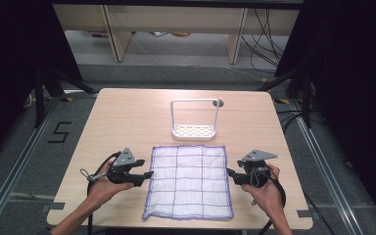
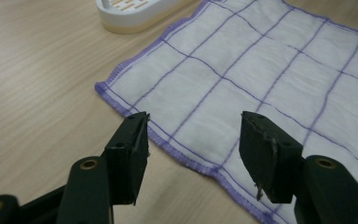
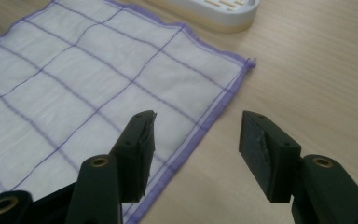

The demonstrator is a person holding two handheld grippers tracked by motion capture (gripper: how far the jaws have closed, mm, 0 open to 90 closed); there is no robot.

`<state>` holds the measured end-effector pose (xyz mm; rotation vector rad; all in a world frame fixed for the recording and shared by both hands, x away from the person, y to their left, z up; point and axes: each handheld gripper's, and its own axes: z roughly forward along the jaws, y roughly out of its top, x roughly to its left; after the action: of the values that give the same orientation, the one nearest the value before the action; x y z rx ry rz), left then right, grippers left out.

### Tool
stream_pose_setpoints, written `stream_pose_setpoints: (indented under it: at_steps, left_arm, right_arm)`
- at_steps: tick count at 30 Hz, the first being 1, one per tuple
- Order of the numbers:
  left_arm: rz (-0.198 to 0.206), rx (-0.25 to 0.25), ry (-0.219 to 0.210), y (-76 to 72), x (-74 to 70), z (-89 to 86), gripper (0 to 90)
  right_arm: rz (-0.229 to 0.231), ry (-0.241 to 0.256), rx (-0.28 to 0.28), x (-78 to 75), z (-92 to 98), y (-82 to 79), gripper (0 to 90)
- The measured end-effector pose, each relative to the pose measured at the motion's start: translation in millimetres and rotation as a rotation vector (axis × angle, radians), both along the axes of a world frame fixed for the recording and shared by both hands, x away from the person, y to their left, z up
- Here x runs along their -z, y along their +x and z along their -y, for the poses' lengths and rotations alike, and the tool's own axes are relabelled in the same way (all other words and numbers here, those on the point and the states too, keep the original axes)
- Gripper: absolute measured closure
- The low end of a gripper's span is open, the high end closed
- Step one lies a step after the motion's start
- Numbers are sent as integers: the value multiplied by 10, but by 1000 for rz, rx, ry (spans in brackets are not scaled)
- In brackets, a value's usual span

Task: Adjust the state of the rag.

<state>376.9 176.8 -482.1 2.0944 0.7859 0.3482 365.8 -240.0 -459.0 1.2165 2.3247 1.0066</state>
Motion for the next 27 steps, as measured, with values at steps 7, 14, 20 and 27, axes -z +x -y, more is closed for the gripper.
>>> stream_pose_setpoints:
  at_steps: [7, 14, 20, 27]
  left_arm:
    - [-1, -31, -1, 220, -29, 15, 415]
    - [-8, -89, 23, 564, -9, 28, 400]
    - [-51, -93, 31, 701, 56, 115, 383]
    - [-72, -103, 29, 814, 53, 174, 338]
  right_arm:
    - [14, -7, 33, -7, -49, 342, 451]
    - [-45, -10, 70, 92, -168, 665, 436]
    - [-58, -23, 64, 139, -250, 845, 436]
    - [-71, -28, 82, 155, -332, 999, 435]
